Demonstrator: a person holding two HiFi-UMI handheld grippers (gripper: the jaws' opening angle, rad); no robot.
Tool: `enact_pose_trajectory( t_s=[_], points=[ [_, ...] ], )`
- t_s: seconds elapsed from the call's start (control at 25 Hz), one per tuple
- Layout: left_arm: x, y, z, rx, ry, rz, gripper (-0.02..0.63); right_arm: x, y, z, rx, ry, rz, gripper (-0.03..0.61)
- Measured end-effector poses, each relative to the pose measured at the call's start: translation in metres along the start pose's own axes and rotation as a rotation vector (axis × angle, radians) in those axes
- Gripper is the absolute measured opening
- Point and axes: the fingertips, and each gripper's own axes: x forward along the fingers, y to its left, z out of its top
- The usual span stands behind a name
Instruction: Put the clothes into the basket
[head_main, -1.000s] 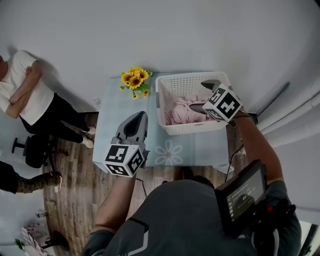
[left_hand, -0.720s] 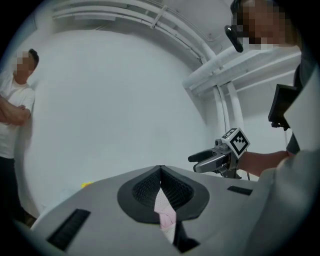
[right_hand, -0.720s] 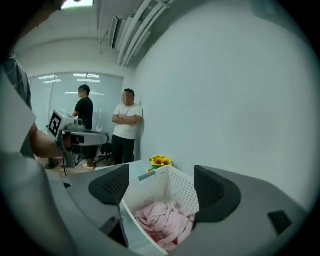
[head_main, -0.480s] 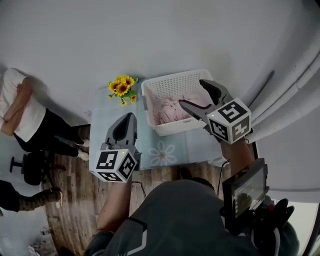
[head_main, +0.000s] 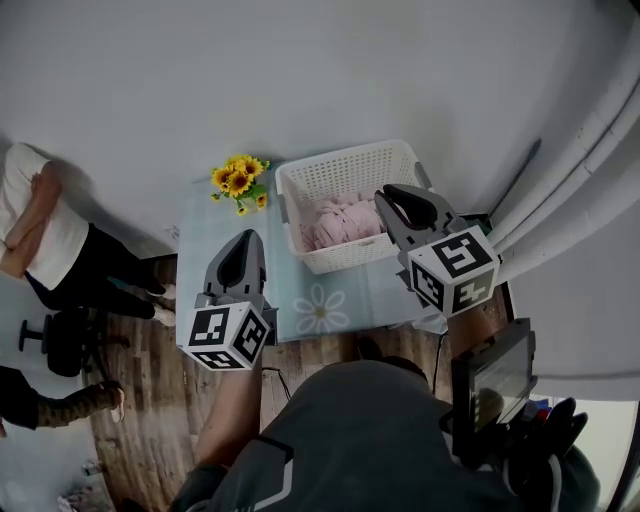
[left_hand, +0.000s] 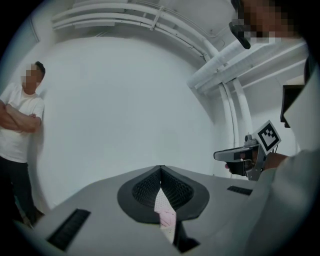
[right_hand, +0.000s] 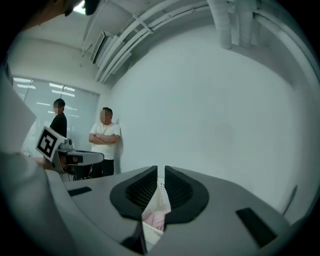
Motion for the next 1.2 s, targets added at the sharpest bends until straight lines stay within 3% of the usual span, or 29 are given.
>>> enact_pose_trajectory(
  t_s=[0.2,0.44,1.2],
  points=[
    [-0.0009,0.0005,-0.0009,0.010,-0.002,0.003,0.009,-0.0031,-0.0017,0.0003,0.049,-0.014,-0.023,0.017],
    [-0.0021,0.0001,-0.0038,0.015,-0.003,-0.002,0.009,-0.0052,-0.0007,0.0001,0.059,-0.026,-0.036,0.014],
    [0.0010,-0.0061,-0.0011,0.049,-0.025,-0.036,0.009,-0.0091,-0.0077,0.0092,-0.002,-0.034,-0.072,0.014]
  ],
)
